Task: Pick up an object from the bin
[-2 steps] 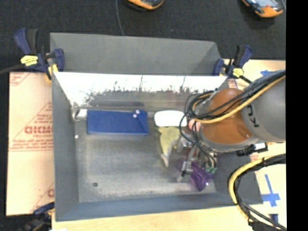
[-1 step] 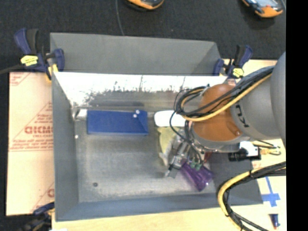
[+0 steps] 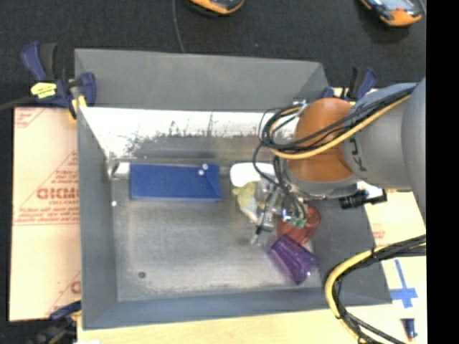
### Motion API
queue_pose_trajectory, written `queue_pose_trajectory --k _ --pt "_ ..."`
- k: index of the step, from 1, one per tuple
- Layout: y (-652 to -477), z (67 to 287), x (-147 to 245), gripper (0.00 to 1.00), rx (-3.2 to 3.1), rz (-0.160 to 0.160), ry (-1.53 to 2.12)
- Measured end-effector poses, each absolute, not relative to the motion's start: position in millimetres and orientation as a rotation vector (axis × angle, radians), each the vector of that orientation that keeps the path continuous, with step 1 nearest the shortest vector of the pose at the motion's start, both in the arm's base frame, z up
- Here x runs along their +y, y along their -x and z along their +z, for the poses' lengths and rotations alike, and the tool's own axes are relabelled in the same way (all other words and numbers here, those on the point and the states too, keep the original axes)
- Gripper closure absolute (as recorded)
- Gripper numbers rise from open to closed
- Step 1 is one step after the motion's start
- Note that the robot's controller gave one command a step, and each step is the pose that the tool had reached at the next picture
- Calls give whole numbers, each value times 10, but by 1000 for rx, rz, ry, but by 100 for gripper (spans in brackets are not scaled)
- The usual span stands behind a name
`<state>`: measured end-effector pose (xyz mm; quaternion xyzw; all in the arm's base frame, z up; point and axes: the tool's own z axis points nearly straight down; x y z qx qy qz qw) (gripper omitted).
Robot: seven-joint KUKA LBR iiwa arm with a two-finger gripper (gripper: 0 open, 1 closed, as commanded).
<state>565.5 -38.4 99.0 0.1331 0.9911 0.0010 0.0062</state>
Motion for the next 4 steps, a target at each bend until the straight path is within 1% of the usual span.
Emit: queue_pose_trajectory --k 1,2,3,4 --pt "-5780 1010 -337 0 3118 6 -210" --pt "-6006 883 -452 0 3073 9 -551" --pt "-5977 1612 -466 100 3012 11 -823" --pt "-5977 1612 -467 100 3013 10 -821"
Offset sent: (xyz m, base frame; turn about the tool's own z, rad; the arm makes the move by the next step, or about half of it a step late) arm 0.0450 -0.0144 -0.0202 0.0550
